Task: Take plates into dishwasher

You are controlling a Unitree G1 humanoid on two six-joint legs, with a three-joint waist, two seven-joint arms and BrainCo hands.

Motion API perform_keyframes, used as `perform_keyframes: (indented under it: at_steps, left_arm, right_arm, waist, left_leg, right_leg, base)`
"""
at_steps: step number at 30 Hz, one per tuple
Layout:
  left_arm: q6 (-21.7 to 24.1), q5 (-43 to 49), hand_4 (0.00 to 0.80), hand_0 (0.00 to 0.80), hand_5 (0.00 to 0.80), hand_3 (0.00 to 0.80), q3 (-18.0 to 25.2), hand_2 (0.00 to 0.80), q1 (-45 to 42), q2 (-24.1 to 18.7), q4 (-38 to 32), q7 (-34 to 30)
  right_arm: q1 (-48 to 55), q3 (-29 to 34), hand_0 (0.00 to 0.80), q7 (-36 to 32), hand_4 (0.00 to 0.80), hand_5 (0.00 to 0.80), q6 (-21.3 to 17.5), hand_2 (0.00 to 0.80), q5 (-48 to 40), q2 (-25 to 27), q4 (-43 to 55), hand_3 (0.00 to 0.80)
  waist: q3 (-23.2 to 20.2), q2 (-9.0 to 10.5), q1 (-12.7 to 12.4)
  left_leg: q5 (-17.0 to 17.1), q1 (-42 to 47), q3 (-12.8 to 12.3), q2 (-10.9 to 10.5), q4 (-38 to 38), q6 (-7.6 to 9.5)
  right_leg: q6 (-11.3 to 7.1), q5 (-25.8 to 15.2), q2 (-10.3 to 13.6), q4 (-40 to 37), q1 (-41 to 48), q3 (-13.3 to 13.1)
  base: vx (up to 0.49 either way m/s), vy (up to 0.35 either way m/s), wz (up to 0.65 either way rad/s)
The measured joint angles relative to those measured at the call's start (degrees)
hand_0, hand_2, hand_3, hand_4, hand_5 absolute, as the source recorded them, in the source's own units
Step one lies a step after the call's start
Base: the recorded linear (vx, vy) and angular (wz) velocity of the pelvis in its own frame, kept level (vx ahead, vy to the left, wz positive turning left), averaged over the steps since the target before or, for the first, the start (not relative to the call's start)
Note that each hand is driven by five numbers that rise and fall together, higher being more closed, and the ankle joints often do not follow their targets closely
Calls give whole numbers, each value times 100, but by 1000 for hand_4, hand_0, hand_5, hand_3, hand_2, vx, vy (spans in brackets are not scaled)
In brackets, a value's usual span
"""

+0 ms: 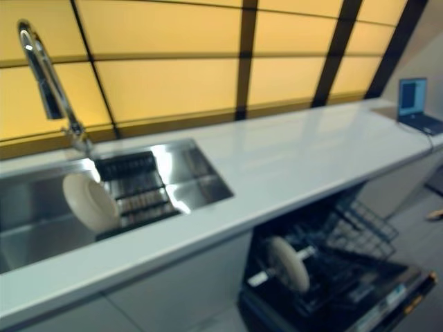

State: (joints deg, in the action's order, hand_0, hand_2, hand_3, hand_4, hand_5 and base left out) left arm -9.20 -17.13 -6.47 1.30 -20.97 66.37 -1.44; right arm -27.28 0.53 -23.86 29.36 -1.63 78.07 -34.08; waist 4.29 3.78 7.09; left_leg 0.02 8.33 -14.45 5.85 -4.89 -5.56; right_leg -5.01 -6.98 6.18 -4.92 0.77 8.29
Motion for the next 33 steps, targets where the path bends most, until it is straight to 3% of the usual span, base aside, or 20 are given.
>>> perform_keyframes:
  at_steps: [4,9,17,22,28,33]
  left_arm:
    - [104,-82,0,0,0,0,-167,0,-4,-1,39,69]
    - [145,-200,0,0,0,0,-213,0,-15,-2,52,163]
    - [138,-221,0,0,0,0,-227,0,-56,-7,14,190]
    - [64,-227,0,0,0,0,-213,0,-103,-17,-37,197]
    - [-89,-227,0,0,0,0,-174,0,-138,-30,-113,194]
    - [-141,-227,0,0,0,0,-126,0,-179,-77,-137,315]
  right_arm:
    - [-1274,-1017,0,393,0,0,-108,0,-236,181,-248,0]
    - [-2641,-2120,0,1058,0,0,-663,0,-584,165,-65,0]
    - [-3084,-2626,0,1495,0,0,-1789,0,-561,-111,1139,0]
    - [-3396,-3128,0,1553,0,0,-2615,0,29,-541,1631,0]
    - [-4177,-4357,0,1518,0,0,-3606,0,1350,-730,2151,0]
    - [-4688,-4746,0,1616,0,0,-4163,0,2006,-972,2297,0]
  waist:
    - [-61,52,-158]
    - [-142,128,-340]
    - [-194,178,-681]
    - [-213,202,-843]
    - [-226,295,-1108]
    - [-203,456,-1326]
  left_leg:
    - [6,-14,38,1,1,-6]
    - [19,-58,104,-11,5,-2]
    - [43,-106,375,-29,6,8]
    - [89,-192,579,-75,4,33]
    - [138,-306,873,-129,6,52]
    - [147,-358,1047,-153,7,56]
  right_leg:
    - [-3,-2,3,0,6,24]
    - [-3,0,21,1,9,93]
    - [-15,50,69,-1,120,329]
    - [-46,80,128,0,165,505]
    - [-103,141,194,0,243,765]
    - [-135,207,221,0,303,867]
  base:
    - [2,-5,4]
    - [3,4,7]
    - [0,24,17]
    - [2,28,20]
    - [8,18,26]
    - [25,24,19]
